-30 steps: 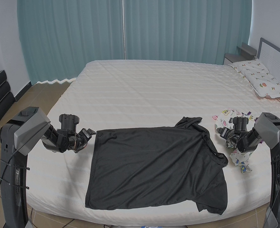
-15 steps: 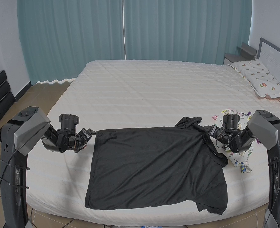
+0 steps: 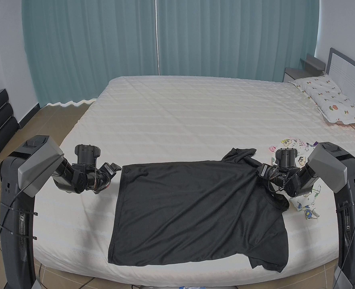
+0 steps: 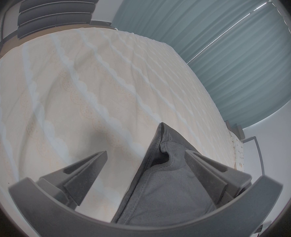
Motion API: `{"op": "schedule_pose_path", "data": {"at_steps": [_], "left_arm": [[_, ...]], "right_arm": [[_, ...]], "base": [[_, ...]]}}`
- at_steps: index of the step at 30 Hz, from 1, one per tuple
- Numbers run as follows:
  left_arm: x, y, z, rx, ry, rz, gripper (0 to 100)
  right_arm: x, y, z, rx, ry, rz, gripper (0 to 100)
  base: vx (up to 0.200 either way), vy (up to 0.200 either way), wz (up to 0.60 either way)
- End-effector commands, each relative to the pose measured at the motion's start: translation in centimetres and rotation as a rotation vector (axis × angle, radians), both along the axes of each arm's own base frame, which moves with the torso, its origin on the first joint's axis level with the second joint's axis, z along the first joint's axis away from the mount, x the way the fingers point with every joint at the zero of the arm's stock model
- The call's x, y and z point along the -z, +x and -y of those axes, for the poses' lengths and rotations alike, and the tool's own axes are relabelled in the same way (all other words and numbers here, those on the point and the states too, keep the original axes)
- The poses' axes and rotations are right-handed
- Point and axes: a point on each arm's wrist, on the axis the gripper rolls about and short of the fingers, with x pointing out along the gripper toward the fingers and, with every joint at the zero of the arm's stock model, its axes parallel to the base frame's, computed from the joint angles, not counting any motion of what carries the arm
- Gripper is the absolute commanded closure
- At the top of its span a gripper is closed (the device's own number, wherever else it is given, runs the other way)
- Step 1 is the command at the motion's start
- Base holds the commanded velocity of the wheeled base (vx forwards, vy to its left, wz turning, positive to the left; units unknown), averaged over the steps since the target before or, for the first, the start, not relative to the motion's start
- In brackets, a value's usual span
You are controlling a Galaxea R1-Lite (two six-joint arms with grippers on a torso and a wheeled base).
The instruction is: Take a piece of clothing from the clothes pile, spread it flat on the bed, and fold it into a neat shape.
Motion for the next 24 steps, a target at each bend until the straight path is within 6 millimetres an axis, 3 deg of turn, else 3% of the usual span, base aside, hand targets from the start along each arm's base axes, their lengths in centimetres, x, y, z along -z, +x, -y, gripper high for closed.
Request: {"op": "schedule_pose_path", "data": {"at_steps": [1, 7, 9, 17, 24], "left_arm": [[0.0, 0.0, 0.0, 0.0, 0.0, 0.001, 0], [0.0, 0.0, 0.0, 0.0, 0.0, -0.001, 0], [0.0, 0.0, 0.0, 0.0, 0.0, 0.001, 0], [0.0, 0.0, 0.0, 0.0, 0.0, -0.001, 0], [0.0, 0.0, 0.0, 0.0, 0.0, -0.001, 0]], "right_arm": [[0.2, 0.0, 0.3, 0.008, 0.0, -0.005, 100], [-0.3, 0.2, 1.3, 0.029, 0.006, 0.015, 100], [-0.8, 0.4, 2.5, 0.053, 0.017, 0.029, 100], [0.3, 1.6, 4.7, 0.112, 0.059, 0.054, 100], [1.1, 1.9, 5.2, 0.123, 0.06, 0.051, 100]], "base": [[0.0, 0.0, 0.0], [0.0, 0.0, 0.0], [0.0, 0.0, 0.0], [0.0, 0.0, 0.0], [0.0, 0.0, 0.0]]}}
